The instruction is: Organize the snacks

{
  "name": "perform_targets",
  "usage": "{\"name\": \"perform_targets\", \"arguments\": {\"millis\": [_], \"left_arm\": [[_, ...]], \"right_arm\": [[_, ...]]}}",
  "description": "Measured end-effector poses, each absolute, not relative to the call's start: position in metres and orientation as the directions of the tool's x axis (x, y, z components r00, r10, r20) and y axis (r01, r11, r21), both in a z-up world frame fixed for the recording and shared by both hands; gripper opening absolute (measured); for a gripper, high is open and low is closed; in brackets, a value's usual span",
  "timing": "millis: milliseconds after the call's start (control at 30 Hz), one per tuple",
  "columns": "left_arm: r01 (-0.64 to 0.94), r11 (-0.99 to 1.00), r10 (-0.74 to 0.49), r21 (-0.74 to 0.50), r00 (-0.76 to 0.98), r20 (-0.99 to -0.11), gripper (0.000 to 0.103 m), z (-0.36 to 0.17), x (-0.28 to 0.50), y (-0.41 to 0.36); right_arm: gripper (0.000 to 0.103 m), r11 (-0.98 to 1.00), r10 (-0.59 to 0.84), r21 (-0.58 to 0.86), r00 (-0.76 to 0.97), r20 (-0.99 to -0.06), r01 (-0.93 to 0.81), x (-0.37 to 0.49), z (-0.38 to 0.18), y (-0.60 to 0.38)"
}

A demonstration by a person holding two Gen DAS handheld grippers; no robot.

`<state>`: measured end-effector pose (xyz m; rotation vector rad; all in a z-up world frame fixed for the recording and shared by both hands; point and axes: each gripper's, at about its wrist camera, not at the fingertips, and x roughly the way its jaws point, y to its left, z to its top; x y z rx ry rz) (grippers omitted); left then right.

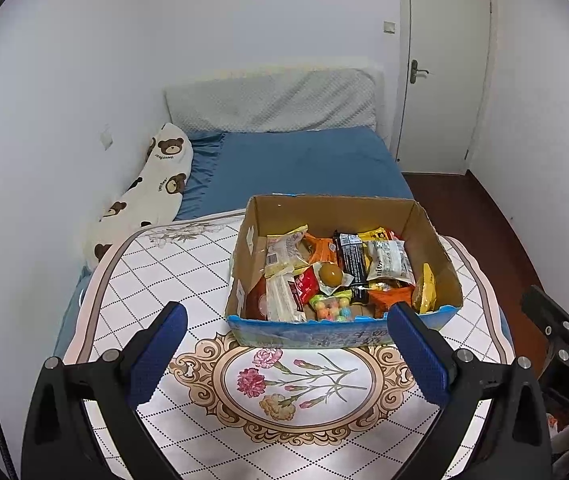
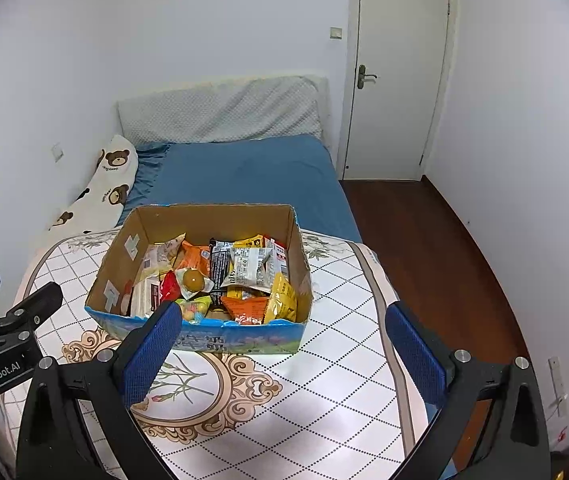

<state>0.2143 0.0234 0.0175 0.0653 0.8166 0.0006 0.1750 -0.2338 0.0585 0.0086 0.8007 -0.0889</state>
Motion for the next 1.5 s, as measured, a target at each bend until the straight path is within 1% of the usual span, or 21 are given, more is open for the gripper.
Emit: {"name": "perform_targets", "arguments": {"millis": [1500], "left_arm": [[0.049,0.996,0.016,0.068,0.690,-0.724,0.103,0.020,0.200,0.017]], "right_arm": [[0.103,0.995,-0.080,-0.014,0.680,-0.729,0.103,0.159,0.060,-0.244]]}}
